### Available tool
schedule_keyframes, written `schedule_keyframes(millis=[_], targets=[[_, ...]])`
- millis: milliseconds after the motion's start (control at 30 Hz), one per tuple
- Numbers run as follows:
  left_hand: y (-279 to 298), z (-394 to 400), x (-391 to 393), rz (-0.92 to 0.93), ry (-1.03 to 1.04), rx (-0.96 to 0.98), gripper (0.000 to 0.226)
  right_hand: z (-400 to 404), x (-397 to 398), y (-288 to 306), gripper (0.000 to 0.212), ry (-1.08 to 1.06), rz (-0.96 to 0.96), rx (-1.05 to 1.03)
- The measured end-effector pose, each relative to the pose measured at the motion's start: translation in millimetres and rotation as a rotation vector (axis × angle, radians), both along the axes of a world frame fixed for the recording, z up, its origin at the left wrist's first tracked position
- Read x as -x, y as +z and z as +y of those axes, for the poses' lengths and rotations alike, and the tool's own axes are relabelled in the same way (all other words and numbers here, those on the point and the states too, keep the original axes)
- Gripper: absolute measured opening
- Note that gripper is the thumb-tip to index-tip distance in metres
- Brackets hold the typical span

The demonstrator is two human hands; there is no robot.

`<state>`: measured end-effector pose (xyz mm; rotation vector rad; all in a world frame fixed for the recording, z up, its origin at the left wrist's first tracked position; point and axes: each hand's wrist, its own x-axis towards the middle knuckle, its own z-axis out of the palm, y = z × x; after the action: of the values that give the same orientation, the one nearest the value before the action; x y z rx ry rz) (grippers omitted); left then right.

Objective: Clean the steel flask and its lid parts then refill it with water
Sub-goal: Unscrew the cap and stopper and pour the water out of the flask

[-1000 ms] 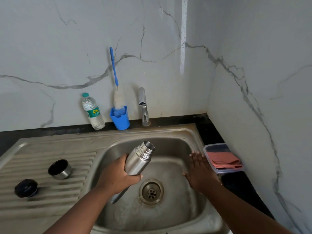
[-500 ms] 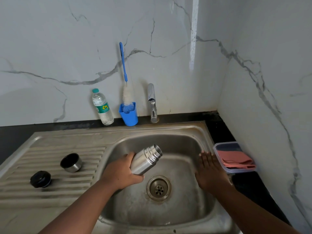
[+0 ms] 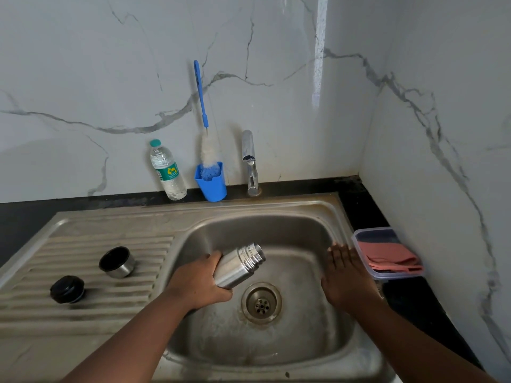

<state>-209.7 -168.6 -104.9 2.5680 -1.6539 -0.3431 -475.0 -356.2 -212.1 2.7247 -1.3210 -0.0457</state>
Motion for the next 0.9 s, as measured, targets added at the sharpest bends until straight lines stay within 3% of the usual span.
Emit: schedule_keyframes(millis=[900], targets=[[21, 19, -4, -0.135, 0.025, -0.051, 0.068, -1, -2, -1, 0.062, -0.021, -0.014, -0.059]])
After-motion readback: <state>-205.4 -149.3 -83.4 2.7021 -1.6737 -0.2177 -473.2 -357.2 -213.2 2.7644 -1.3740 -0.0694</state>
